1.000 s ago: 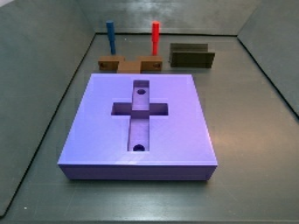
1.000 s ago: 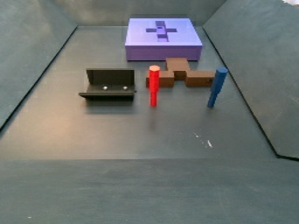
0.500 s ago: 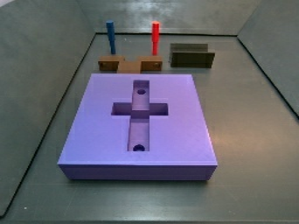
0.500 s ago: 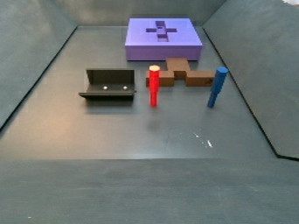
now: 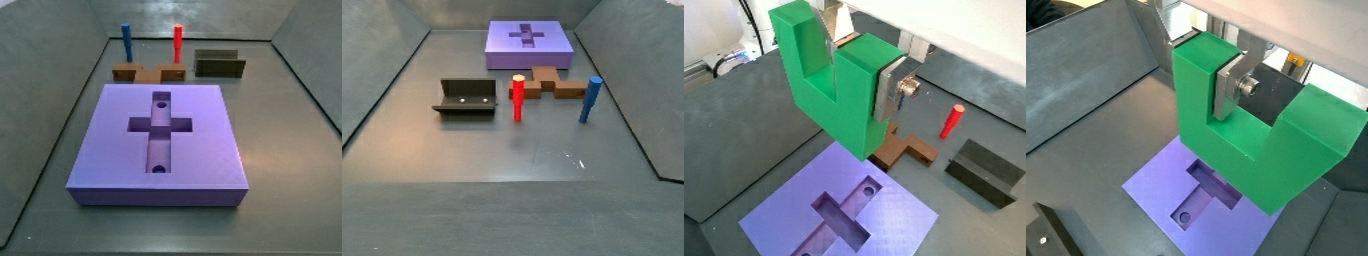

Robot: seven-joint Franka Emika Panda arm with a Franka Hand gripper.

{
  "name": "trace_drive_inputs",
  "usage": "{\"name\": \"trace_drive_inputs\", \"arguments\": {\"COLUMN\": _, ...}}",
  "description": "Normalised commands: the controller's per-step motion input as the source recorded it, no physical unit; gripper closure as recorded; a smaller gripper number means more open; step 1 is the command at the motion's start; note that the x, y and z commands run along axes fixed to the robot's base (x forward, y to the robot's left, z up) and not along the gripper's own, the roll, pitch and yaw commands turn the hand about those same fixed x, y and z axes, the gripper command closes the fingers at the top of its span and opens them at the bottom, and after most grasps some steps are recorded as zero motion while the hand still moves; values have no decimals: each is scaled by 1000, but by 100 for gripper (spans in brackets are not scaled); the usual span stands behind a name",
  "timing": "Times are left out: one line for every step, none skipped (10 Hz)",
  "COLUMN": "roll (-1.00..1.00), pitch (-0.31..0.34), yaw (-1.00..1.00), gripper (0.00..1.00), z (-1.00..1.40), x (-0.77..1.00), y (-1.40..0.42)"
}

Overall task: Pick up the green object. Move up. Move to above the board. Insert the green object.
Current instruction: Insert the green object.

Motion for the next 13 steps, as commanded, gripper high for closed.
{"name": "trace_drive_inputs", "arguments": {"roll": 11, "pitch": -40, "yaw": 26, "gripper": 100, "z": -129, "x": 0, "y": -154}}
{"name": "trace_drive_inputs", "arguments": {"roll": 101, "pitch": -49, "yaw": 69, "gripper": 100, "z": -229, "x": 214, "y": -366}}
{"name": "trace_drive_inputs", "arguments": {"roll": 136, "pitch": -143, "yaw": 0, "gripper": 100, "z": -446, "x": 91, "y": -440}}
{"name": "trace_drive_inputs", "arguments": {"roll": 119, "pitch": -140, "yaw": -14, "gripper": 100, "z": -617, "x": 206, "y": -397}}
{"name": "trace_drive_inputs", "arguments": {"roll": 183, "pitch": -149, "yaw": 0, "gripper": 100, "z": -686, "x": 186, "y": -451}}
{"name": "trace_drive_inputs", "arguments": {"roll": 80, "pitch": -43, "yaw": 0, "gripper": 100, "z": -580, "x": 474, "y": -323}}
{"name": "trace_drive_inputs", "arguments": {"roll": 40, "pitch": -39, "yaw": -63, "gripper": 100, "z": -934, "x": 306, "y": -89}}
{"name": "trace_drive_inputs", "arguments": {"roll": -29, "pitch": 0, "yaw": -149, "gripper": 100, "z": -946, "x": 457, "y": 46}}
{"name": "trace_drive_inputs", "arguments": {"roll": -116, "pitch": -69, "yaw": -140, "gripper": 100, "z": -857, "x": 257, "y": 63}}
{"name": "trace_drive_inputs", "arguments": {"roll": -143, "pitch": -116, "yaw": -14, "gripper": 100, "z": -797, "x": 177, "y": 80}}
{"name": "trace_drive_inputs", "arguments": {"roll": 0, "pitch": -299, "yaw": 126, "gripper": 100, "z": -651, "x": -34, "y": 0}}
{"name": "trace_drive_inputs", "arguments": {"roll": 104, "pitch": -254, "yaw": 203, "gripper": 100, "z": -486, "x": 0, "y": 0}}
{"name": "trace_drive_inputs", "arguments": {"roll": 54, "pitch": -179, "yaw": 200, "gripper": 100, "z": -500, "x": 0, "y": 0}}
